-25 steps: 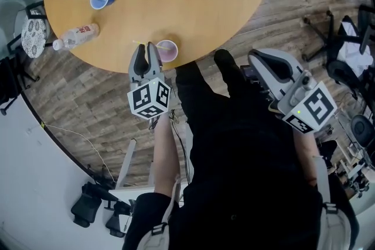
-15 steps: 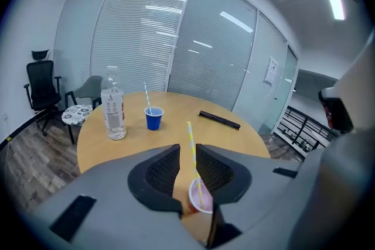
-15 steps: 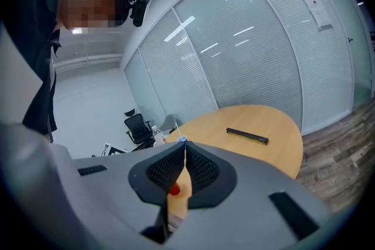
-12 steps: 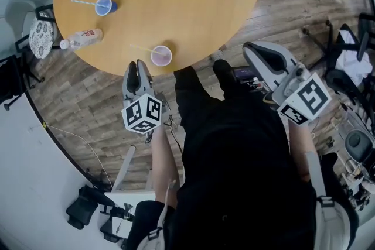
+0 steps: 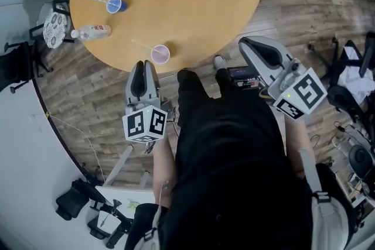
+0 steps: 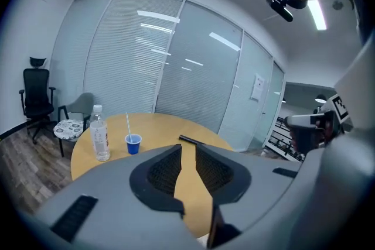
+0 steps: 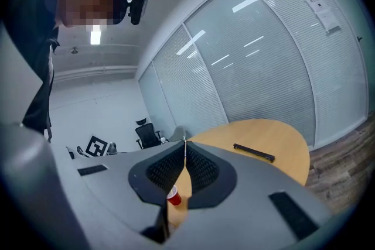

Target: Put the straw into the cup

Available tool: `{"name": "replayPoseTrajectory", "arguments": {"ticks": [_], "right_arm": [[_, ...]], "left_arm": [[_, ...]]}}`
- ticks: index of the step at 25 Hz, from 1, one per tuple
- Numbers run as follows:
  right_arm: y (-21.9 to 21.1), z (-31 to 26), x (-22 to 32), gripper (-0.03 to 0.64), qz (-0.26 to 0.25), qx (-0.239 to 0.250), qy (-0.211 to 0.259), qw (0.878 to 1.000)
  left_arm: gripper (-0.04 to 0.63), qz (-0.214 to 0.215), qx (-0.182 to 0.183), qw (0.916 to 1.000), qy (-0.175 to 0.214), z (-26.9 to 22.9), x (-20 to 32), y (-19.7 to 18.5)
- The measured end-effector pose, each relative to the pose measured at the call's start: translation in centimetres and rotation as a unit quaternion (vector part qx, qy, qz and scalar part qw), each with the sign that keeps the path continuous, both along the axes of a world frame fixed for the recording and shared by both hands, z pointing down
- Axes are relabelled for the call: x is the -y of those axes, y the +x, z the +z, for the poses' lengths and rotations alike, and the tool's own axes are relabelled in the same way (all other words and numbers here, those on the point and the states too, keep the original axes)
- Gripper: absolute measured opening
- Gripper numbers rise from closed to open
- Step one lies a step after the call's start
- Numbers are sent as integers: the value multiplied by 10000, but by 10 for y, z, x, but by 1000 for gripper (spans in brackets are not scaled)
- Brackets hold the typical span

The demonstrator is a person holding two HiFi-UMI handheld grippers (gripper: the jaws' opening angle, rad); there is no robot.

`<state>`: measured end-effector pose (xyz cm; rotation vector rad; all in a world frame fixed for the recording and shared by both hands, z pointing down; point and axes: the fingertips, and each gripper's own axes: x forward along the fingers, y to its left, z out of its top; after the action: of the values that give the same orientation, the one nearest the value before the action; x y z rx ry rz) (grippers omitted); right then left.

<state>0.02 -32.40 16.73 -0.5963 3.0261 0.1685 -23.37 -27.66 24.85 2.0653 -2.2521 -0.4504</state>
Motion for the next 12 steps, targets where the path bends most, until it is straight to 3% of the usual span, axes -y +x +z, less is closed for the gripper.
{"name": "replayPoseTrajectory", "arguments": {"ticks": [12], "right_arm": [[18,1,-15,18,-363,29,230,9991]], "left_arm": [[20,560,522,9955,566,-36,-34,82]]}}
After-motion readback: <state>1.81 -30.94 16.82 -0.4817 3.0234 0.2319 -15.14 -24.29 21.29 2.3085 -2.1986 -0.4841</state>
